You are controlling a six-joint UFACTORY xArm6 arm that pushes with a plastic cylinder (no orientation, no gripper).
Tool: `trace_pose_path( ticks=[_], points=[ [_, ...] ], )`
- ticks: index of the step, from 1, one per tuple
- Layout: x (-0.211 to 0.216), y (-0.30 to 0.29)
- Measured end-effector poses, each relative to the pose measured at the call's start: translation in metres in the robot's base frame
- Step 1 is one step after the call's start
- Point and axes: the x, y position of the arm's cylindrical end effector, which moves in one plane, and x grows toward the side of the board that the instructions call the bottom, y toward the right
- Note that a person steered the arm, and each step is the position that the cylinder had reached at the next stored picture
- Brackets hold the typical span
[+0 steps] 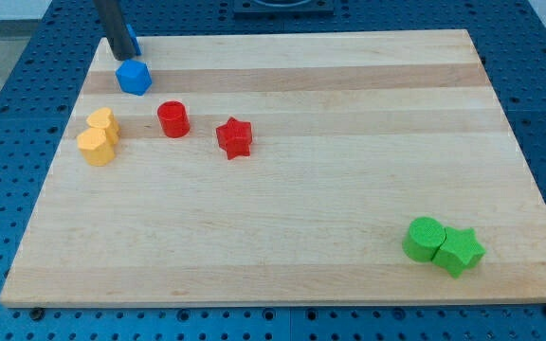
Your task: Move the blue cube to the top right to blue triangle
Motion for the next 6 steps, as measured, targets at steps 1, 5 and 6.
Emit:
trace_pose_path(
  ticks=[1, 5, 6],
  points=[
    [0.007, 0.059],
    [0.087, 0.026],
    [0.051, 0.026]
  ],
)
